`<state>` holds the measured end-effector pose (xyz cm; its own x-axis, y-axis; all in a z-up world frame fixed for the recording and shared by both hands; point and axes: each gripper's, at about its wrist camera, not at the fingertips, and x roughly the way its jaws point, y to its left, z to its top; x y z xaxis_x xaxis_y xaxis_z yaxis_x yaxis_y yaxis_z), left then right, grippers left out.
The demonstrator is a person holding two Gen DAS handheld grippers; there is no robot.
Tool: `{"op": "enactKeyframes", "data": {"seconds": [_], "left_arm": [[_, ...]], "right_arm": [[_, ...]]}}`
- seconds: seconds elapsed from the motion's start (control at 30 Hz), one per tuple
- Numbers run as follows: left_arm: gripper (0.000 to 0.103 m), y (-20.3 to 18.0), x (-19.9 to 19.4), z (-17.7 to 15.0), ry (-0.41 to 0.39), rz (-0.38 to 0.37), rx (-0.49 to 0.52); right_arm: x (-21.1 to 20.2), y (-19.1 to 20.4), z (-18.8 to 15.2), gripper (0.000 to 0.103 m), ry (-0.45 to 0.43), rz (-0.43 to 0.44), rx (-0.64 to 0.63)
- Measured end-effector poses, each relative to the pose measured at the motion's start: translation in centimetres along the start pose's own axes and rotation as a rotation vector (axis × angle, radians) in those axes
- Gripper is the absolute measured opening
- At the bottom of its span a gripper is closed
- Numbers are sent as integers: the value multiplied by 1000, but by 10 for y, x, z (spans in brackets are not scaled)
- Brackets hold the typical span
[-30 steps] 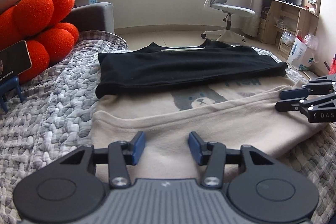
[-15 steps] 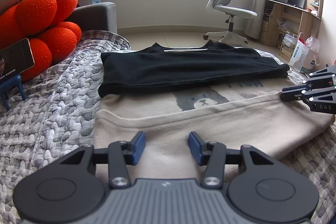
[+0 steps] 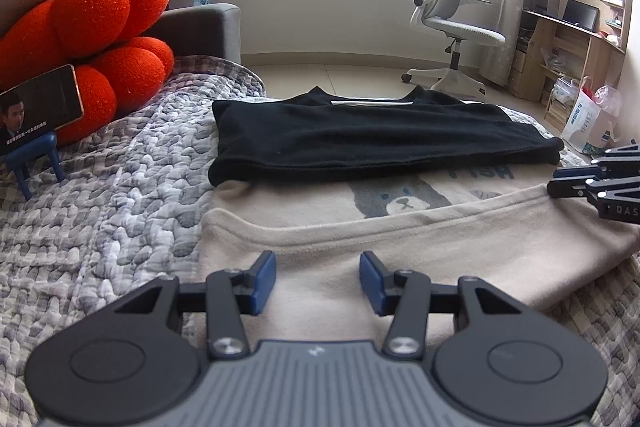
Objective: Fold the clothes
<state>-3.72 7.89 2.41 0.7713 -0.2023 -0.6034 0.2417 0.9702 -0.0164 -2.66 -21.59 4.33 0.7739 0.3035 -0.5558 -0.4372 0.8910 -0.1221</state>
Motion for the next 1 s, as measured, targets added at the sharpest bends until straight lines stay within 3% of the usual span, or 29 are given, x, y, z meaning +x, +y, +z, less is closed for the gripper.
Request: {"op": "enactKeyframes", "data": {"seconds": [0.1,0.2,0.3,0.47,0.57,0.8,0.83,0.9,1.0], "left_arm": [[48,0,-5,2,-11,2,-2],[49,-2,-8,3,-23,3,14],[50,-3,0,1,-3,50,34],[50,12,3,-1,-1,47,-2],[50,15,4,0,1,48,-12],[49,15,2,0,-6,52,-18],[49,14,1,0,-6,51,-18],[50,13,-6,3,-17,45,-22],[50,9,-19,5,-44,21,-24]], "right_arm": [[-21,0,0,23,-38,51,41],[-22,2,-4,23,2,100,61],[-7,-5,-16,23,70,62,73],[-10,-36,-29,22,52,8,171],[-14,-50,-34,22,44,26,224],[-23,-45,-30,22,36,-6,222],[-24,-43,-28,27,31,-7,220],[-35,-30,-22,32,-7,29,184],[-43,-9,-13,31,-14,131,148]]}}
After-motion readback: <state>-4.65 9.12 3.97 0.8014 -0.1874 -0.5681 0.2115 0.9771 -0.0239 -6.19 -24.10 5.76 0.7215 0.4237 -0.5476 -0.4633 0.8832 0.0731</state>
